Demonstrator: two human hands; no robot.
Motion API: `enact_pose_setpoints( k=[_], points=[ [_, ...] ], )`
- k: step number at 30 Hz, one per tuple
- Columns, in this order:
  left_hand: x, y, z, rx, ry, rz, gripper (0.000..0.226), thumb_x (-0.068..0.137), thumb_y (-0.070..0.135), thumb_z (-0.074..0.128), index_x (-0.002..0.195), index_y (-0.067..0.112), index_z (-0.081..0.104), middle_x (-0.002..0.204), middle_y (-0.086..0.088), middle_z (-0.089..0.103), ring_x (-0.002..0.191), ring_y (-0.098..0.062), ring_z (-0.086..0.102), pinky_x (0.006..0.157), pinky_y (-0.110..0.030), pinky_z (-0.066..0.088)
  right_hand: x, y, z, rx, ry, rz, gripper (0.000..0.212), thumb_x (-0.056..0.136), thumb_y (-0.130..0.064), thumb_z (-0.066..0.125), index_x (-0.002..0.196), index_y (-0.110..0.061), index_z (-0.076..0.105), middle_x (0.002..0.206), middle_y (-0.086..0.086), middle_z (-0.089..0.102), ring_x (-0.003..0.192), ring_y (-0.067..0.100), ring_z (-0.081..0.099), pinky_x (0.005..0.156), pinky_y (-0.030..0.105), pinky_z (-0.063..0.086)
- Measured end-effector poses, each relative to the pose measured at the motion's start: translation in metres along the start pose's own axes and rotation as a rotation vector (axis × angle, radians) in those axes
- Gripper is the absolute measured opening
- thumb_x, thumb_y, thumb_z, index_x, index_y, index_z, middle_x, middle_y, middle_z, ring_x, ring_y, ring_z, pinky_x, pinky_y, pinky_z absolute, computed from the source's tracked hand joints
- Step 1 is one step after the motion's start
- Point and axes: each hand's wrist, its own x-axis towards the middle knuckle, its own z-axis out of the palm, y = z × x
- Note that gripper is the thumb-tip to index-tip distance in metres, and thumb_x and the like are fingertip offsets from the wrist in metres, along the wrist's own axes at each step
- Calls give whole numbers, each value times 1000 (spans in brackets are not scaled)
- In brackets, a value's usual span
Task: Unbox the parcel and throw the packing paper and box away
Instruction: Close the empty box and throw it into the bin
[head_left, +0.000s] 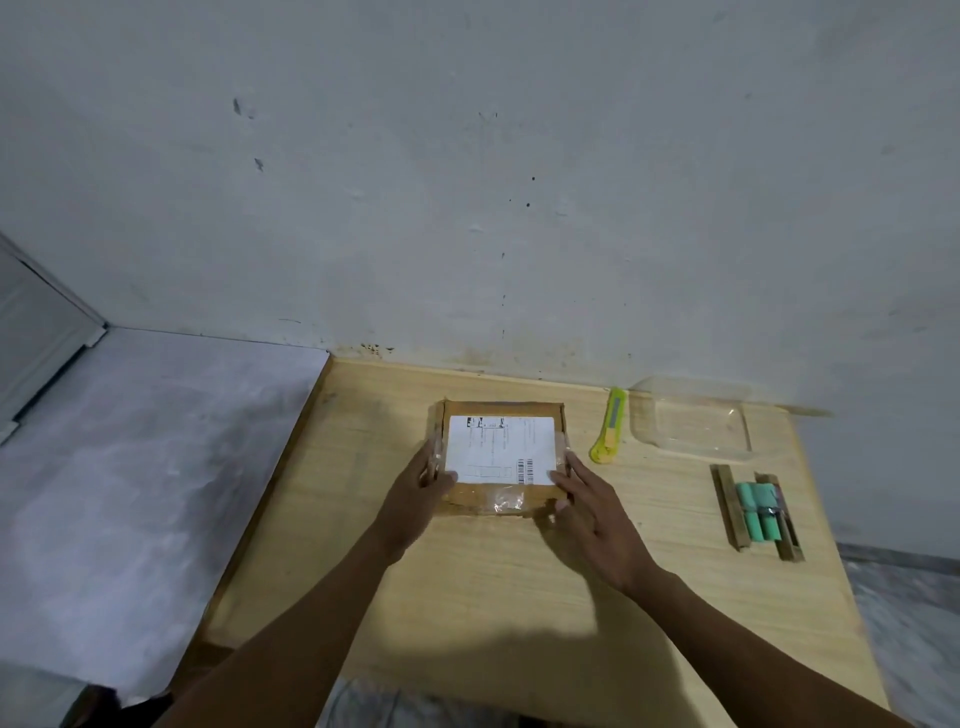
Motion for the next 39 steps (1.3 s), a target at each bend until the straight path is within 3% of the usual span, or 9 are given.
enact_pose_setpoints(
  k=[4,9,12,16,21,25,30,35,39],
  points=[
    [-7,-7,5,136,-64,29,86,88,15,67,152,41,16,145,21,43,124,-3,53,102,-29,47,5,-5,6,-6,-32,82,53,97,-41,50,147,-24,39,160,-8,13,148,4,9,112,6,12],
    [-2,-17,8,138,-90,47,89,86,24,67,150,48,11,150,18,41,133,-9,47,107,-42,46,17,-5,14,158,24,234,66,92,-37,55,150,-31,25,155,-3,33,145,19,28,116,48,31],
    [-1,-20,9,122,-72,15,91,81,32,68,149,50,10,151,16,41,134,-10,46,108,-45,44,22,-10,12,265,-21,331,70,92,-32,58,151,-37,20,143,-14,50,126,11,52,107,43,43],
    [-2,-25,16,79,-31,-10,90,79,36,68,147,53,12,149,19,43,133,-8,46,108,-44,44,17,-22,13,333,31,424,74,93,-20,57,153,-33,16,133,-26,49,97,5,57,97,26,41],
    [-25,-15,41,43,3,18,85,84,16,66,151,41,18,142,19,48,114,6,54,91,-20,47,-31,-29,10,382,203,440,76,91,-22,60,152,-37,17,144,-19,43,124,6,46,104,30,40],
    [-54,-8,71,35,-86,109,85,84,13,63,149,46,19,150,18,40,131,-4,45,105,-29,42,-92,-36,0,435,395,451,70,93,-19,59,149,-40,23,140,-21,48,126,5,46,106,34,41],
    [-106,-10,125,73,-252,227,79,90,11,59,150,43,21,150,24,32,134,3,34,96,-15,36,-192,-32,-17,437,669,486,62,96,-21,56,150,-36,27,152,-15,38,139,8,36,115,39,34],
    [-158,-18,194,135,-453,285,77,87,14,60,148,45,25,149,22,38,136,1,38,109,-26,35,-297,-22,-38,496,899,572,60,95,-25,55,145,-46,31,148,-17,45,133,6,46,110,41,42],
    [-200,-22,259,213,-609,348,74,91,16,62,151,37,25,154,16,33,141,-5,33,116,-30,29,-373,-8,-58,502,1059,672,58,98,-15,52,148,-36,32,130,-24,52,107,-17,56,98,28,45]
  ],
)
